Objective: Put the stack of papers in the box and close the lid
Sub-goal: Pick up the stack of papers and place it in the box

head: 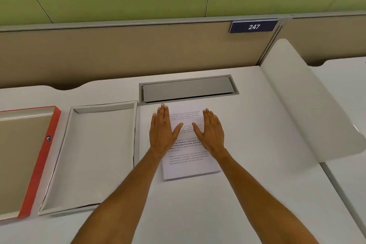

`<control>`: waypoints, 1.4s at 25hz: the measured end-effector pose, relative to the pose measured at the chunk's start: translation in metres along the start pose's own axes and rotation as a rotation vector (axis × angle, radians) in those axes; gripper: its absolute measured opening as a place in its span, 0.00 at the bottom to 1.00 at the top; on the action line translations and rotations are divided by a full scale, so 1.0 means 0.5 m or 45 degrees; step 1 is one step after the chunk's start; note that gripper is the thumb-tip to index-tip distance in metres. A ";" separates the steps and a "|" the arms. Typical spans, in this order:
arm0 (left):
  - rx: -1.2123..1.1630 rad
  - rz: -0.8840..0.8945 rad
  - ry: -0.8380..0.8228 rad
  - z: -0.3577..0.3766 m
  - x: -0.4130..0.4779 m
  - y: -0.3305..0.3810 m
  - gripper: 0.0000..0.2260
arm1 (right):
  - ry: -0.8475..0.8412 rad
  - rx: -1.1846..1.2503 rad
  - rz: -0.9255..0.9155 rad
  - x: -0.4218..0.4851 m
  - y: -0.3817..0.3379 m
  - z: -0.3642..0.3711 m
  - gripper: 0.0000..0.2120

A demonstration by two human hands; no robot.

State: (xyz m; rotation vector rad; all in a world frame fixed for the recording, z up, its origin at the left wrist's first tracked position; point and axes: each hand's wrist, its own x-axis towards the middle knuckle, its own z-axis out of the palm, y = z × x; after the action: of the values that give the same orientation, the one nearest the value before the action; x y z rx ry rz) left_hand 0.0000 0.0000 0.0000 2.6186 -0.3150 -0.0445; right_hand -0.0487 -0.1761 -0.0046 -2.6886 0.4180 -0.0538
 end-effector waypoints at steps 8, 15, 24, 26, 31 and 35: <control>-0.140 -0.194 -0.164 0.032 -0.020 -0.006 0.48 | -0.134 0.052 0.090 -0.020 0.009 0.023 0.37; -0.144 -0.623 -0.074 0.048 -0.017 0.020 0.46 | -0.029 0.228 0.482 0.003 -0.018 0.032 0.37; -0.163 -1.083 -0.359 0.022 0.036 0.048 0.42 | -0.289 0.269 0.897 0.054 -0.019 0.007 0.41; -0.109 -1.079 -0.443 0.013 0.049 0.047 0.42 | -0.341 0.240 0.908 0.063 -0.018 -0.001 0.42; -0.025 -1.032 -0.527 -0.003 0.058 0.041 0.40 | -0.390 0.257 0.908 0.071 -0.018 -0.009 0.41; -0.064 -1.043 -0.525 -0.006 0.054 0.040 0.38 | -0.376 0.296 0.864 0.068 -0.021 -0.011 0.37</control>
State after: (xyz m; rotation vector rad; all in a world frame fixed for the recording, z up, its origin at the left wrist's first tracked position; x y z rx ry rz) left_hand 0.0221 -0.0219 0.0129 2.4874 0.6298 -0.8510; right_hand -0.0136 -0.1792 0.0037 -2.1540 1.1156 0.4530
